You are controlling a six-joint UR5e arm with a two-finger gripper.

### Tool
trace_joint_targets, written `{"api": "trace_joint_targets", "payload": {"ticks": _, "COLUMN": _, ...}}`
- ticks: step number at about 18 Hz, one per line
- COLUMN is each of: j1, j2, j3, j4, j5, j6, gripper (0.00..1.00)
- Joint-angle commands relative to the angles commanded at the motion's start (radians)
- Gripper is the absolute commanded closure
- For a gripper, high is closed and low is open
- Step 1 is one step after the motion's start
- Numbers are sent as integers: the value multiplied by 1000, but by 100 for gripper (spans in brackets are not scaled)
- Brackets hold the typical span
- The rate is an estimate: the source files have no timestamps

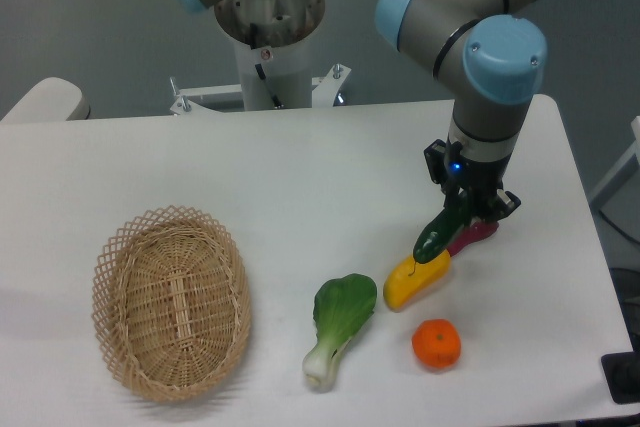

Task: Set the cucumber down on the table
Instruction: 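Carry the held green cucumber with the gripper toward the bok choy and lower it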

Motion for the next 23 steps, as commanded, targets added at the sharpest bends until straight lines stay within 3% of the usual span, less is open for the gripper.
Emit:
{"api": "trace_joint_targets", "payload": {"ticks": 4, "j1": -5, "j2": -5, "j3": 12, "j4": 3, "j5": 2, "j6": -2, "gripper": 79}}
{"api": "trace_joint_targets", "payload": {"ticks": 11, "j1": -17, "j2": 6, "j3": -43, "j4": 9, "j5": 3, "j6": 0, "gripper": 79}}
{"api": "trace_joint_targets", "payload": {"ticks": 16, "j1": -20, "j2": 78, "j3": -161, "j4": 15, "j5": 0, "j6": 0, "gripper": 79}}
{"api": "trace_joint_targets", "payload": {"ticks": 20, "j1": -58, "j2": 129, "j3": -286, "j4": 90, "j5": 3, "j6": -23, "gripper": 79}}
{"api": "trace_joint_targets", "payload": {"ticks": 23, "j1": -87, "j2": 155, "j3": -388, "j4": 196, "j5": 3, "j6": -95, "gripper": 79}}
